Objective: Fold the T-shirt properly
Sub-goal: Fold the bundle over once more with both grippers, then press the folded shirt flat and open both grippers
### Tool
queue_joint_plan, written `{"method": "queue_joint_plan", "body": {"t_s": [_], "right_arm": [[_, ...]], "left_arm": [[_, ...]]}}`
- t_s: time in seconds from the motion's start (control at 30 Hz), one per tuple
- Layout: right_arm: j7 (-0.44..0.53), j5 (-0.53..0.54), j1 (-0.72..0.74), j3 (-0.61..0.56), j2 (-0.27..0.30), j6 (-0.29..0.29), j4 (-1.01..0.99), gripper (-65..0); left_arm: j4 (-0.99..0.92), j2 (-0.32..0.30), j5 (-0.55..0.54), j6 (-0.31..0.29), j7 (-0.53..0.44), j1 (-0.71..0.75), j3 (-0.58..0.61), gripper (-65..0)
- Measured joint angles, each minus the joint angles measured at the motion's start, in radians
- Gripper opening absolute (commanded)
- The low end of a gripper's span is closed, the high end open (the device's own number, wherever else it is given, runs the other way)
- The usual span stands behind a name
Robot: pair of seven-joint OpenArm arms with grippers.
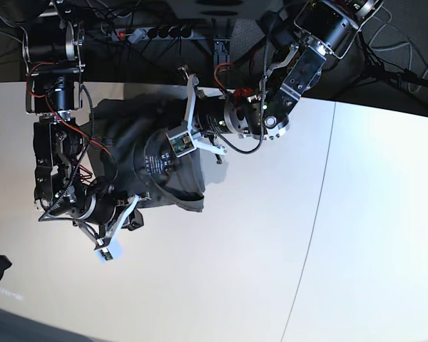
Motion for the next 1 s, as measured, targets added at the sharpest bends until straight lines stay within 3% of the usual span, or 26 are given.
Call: {"method": "queue_joint_plan", "body": {"t_s": [0.2,0.33,0.53,0.67,0.87,1.0], "right_arm": [[-0.038,0.121,-0.114,0.003,0.138,0.000,0.061,-65.0],[-0.057,0.222,-0.224,0.002,0.174,0.000,0.129,-65.0],[-0.064,0.252,-0.375,0.005,0.162,0.000,0.233,-65.0],[-0.066,0.238,-0.440,0.009,0.117,0.000,0.302,-65.0],[-0.079,0.230,-0.442,0.034,0.088,0.000,0.323,-65.0],[-0.084,0.221,-0.442,0.115,0.087,0.000,0.323,-65.0]], "left_arm": [[-0.155,-0.034,-0.004,-0.004,-0.039,-0.135,0.004,-64.5],[-0.194,-0.098,-0.013,-0.009,-0.090,-0.190,0.003,-64.5],[-0.203,-0.108,0.021,-0.014,-0.074,-0.278,0.005,-64.5],[-0.203,-0.111,0.025,-0.014,-0.055,-0.319,0.005,-64.5],[-0.204,-0.111,0.024,0.008,0.005,-0.341,0.005,-64.5],[-0.167,-0.124,-0.015,0.021,0.030,-0.337,-0.057,-64.5]]}}
